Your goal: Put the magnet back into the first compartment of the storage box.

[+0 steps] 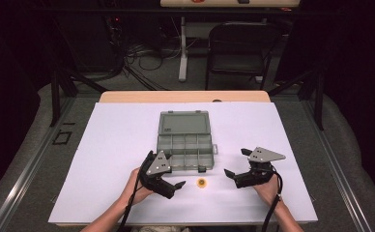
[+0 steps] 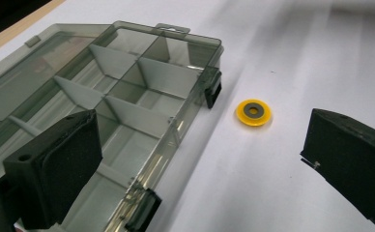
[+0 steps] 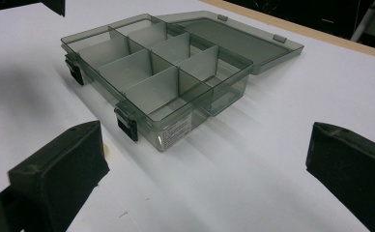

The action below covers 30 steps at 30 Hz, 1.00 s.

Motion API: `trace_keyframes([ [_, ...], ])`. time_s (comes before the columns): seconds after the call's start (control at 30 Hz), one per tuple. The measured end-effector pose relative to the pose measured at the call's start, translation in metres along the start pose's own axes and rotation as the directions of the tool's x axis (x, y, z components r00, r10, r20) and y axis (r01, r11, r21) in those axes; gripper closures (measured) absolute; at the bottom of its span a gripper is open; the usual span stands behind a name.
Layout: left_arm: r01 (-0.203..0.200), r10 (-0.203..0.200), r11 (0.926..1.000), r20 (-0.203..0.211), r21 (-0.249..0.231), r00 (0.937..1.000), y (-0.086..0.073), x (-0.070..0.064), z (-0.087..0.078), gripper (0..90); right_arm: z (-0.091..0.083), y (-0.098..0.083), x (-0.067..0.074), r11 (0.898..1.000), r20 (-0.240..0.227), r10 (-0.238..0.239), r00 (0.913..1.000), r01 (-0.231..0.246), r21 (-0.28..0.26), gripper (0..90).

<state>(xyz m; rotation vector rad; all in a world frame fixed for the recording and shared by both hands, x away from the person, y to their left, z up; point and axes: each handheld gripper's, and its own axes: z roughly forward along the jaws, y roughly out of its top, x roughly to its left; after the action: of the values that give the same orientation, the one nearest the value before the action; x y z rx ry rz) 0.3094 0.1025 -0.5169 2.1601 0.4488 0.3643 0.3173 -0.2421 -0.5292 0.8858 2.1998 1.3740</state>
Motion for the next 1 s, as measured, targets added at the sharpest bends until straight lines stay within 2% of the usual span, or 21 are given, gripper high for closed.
trace_keyframes([
  [0.2, -0.011, 0.011, 0.9999, 0.029, -0.003, 0.9995, 0.002, -0.008, 0.006, 0.3, 0.000, -0.001, -0.001, 1.000, 0.003, 0.018, 0.9998, -0.018, -0.002, 0.0],
  [0.33, -0.016, 0.015, 0.9998, 0.049, 0.012, 0.9987, 0.003, -0.012, 0.013, 0.3, -0.001, -0.001, -0.001, 1.000, 0.001, 0.018, 0.9998, -0.018, -0.012, 0.0],
  [0.5, -0.046, 0.045, 0.9986, 0.066, 0.024, 0.9968, 0.007, -0.020, 0.020, 0.3, 0.000, -0.001, 0.000, 1.000, -0.001, 0.012, 0.9999, -0.012, -0.015, 0.5],
  [0.63, -0.041, 0.038, 0.9985, 0.086, 0.037, 0.9956, 0.007, -0.021, 0.027, 0.2, 0.001, -0.001, -0.001, 1.000, -0.004, 0.019, 0.9998, -0.019, -0.008, 0.7],
  [0.8, -0.060, 0.054, 0.9966, 0.105, 0.056, 0.9930, 0.009, -0.027, 0.035, 0.4, 0.000, -0.001, 0.000, 1.000, -0.005, 0.017, 0.9998, -0.017, -0.008, 0.9],
  [1.0, -0.062, 0.053, 0.9953, 0.111, 0.075, 0.9924, 0.010, -0.030, 0.043, 2.6, 0.000, -0.001, 0.000, 1.000, -0.007, 0.019, 0.9998, -0.020, -0.006, 1.1],
])
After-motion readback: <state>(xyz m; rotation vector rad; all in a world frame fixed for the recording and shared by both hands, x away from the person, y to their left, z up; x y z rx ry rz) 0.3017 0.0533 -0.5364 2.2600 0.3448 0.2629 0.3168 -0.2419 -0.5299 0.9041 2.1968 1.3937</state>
